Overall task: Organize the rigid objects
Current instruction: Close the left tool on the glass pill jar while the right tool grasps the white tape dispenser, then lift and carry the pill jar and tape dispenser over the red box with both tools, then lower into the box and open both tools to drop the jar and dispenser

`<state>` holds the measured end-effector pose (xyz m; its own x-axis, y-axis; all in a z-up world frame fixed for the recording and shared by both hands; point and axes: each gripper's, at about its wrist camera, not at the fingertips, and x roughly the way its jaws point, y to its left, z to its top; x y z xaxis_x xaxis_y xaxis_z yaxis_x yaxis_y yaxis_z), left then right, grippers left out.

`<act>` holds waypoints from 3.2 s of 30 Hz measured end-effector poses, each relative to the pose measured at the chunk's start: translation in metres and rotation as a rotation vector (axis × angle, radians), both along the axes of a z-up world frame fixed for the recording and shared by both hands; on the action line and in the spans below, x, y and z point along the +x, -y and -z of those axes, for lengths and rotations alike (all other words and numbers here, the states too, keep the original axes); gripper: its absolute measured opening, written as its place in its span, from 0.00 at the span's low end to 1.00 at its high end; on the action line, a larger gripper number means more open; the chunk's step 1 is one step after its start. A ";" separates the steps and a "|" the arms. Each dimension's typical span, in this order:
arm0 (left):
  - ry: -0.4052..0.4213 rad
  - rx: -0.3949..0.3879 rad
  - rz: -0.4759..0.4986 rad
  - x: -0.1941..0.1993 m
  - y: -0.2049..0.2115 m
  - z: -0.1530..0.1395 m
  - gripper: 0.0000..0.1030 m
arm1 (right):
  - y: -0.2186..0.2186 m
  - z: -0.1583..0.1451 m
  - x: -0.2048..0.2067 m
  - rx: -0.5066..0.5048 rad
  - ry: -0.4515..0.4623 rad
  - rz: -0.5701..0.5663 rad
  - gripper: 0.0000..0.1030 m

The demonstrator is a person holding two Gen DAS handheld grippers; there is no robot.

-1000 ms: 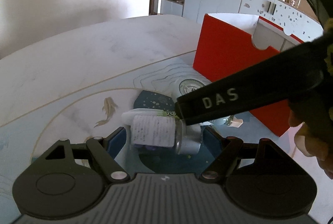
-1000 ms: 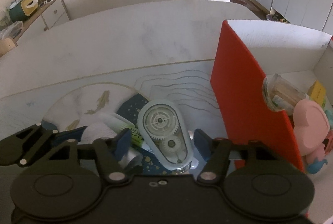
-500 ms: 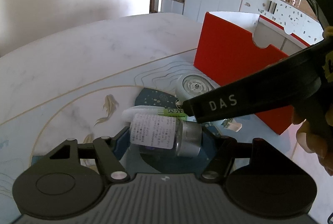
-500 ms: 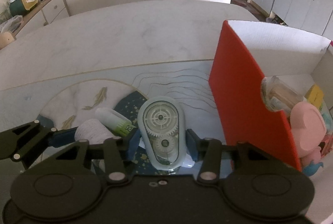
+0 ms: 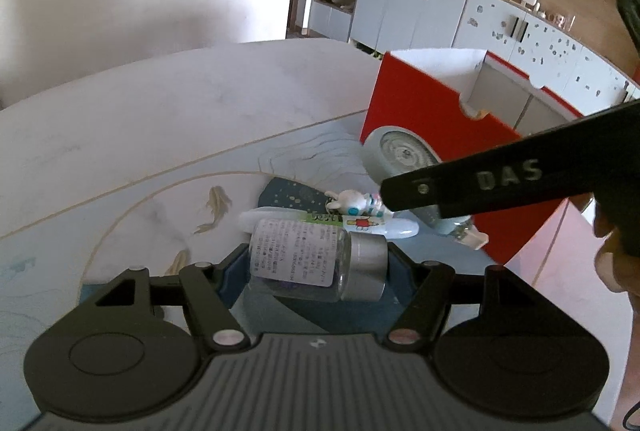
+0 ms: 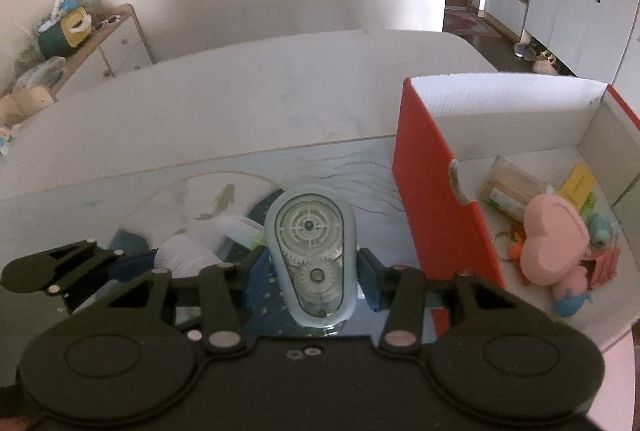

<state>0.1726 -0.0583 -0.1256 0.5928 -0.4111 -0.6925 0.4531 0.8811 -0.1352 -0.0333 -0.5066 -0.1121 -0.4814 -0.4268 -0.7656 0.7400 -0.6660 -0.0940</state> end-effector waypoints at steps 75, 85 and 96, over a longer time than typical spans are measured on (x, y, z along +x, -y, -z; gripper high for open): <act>-0.140 0.105 -0.006 0.130 0.294 -0.034 0.68 | -0.166 -0.045 -0.183 0.064 -0.065 -0.011 0.45; -0.168 0.160 0.027 0.141 0.316 -0.012 0.68 | -0.164 -0.040 -0.185 0.068 -0.041 -0.010 0.46; -0.237 0.160 0.023 0.151 0.317 0.001 0.68 | -0.173 -0.042 -0.184 0.041 0.014 0.000 0.48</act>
<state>0.3233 -0.3748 -0.1265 0.3989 -0.2970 -0.8676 0.4455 0.8897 -0.0997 -0.2176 -0.3331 -0.0702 -0.4704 -0.3949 -0.7892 0.7412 -0.6622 -0.1105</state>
